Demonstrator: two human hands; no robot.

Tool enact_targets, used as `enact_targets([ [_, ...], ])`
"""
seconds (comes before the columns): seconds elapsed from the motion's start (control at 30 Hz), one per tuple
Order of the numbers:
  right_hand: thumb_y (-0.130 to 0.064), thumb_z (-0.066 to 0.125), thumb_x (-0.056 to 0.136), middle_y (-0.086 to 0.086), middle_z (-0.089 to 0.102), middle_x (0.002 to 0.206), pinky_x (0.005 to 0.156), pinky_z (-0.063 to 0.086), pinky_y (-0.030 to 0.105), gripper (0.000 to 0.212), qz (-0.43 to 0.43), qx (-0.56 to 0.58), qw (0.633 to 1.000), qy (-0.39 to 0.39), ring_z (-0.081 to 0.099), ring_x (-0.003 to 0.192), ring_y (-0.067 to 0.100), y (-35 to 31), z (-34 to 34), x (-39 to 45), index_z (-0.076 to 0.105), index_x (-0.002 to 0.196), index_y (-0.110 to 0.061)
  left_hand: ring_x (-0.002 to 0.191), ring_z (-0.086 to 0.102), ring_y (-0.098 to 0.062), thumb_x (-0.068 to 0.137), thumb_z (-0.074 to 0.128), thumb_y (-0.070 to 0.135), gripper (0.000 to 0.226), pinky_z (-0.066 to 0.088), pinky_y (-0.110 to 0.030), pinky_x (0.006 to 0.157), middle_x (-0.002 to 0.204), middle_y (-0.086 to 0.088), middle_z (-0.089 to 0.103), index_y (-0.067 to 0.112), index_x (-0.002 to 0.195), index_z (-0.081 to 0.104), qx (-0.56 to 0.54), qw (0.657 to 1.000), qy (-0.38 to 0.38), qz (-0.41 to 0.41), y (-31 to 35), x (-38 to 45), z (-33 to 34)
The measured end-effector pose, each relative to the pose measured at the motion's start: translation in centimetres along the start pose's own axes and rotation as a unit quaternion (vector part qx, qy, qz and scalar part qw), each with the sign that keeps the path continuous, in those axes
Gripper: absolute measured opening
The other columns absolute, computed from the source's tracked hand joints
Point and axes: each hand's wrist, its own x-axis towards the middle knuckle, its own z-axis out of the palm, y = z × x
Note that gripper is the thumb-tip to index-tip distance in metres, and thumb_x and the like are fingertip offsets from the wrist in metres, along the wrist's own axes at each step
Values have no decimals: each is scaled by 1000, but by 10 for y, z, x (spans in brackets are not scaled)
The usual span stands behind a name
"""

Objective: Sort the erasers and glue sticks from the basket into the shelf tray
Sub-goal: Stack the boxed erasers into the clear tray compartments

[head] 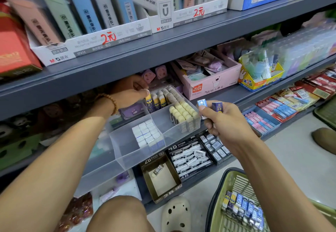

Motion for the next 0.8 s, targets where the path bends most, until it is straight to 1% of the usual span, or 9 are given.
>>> enact_targets([
  [0.07,-10,59,98,14,47,81,40,28,16,10,-1,0,1000,-5,38,48,8,-1,2,0,62,91,-3,67,52,-7,86,69,8,6,39,-6,56,75,4,58,12,90,67,79,997,2,8,3,-1,-2],
  [0.13,-10,59,98,14,47,82,40,28,17,9,-3,1,1000,-9,38,48,8,-1,3,0,61,93,-3,71,55,-17,85,66,12,6,46,-22,64,78,-1,60,9,87,70,158,987,0,25,5,-3,-2],
  [0.23,-10,59,97,13,47,83,40,28,17,11,-2,0,1000,-5,38,48,8,-1,2,-1,63,93,-1,72,63,-27,83,60,19,15,54,-33,72,76,-9,68,10,85,72,230,971,-59,37,2,-4,2],
  [0.33,-10,60,97,13,46,82,41,27,17,22,-1,3,1000,5,37,49,9,0,-2,-1,60,100,12,67,66,-26,85,60,17,10,46,-24,62,67,-7,68,21,77,64,258,963,-69,22,2,-4,5],
  [0.4,-9,60,97,14,46,81,42,27,18,22,-3,2,1000,12,38,50,10,0,-4,-2,61,103,12,65,62,-22,82,61,15,13,39,-22,62,63,1,61,22,71,61,257,965,-48,26,4,-5,6],
  [0.47,-9,60,97,14,48,83,42,27,18,17,-4,6,1000,13,38,49,9,0,-6,-4,63,100,8,67,60,-22,81,62,13,7,44,-23,64,62,5,56,16,75,65,239,970,-37,23,4,-7,6],
  [0.57,-9,59,98,13,50,84,42,28,18,10,-4,12,1000,7,39,48,8,1,-7,-5,66,91,-6,67,65,-30,83,60,14,8,54,-30,65,63,-1,61,13,84,68,218,974,-52,14,3,-8,6],
  [0.67,-9,58,98,14,49,84,42,28,18,12,-4,15,1000,5,39,48,8,2,-6,-5,64,88,-9,66,57,-20,94,54,11,18,42,-21,61,72,0,58,11,104,68,210,975,-72,23,4,-8,6],
  [0.8,-8,58,98,14,49,84,41,28,17,12,-2,28,1000,5,38,49,9,3,-6,-4,65,89,-10,73,49,-10,96,52,7,22,33,-14,64,92,-5,56,12,111,68,183,980,-63,45,-3,-8,7],
])
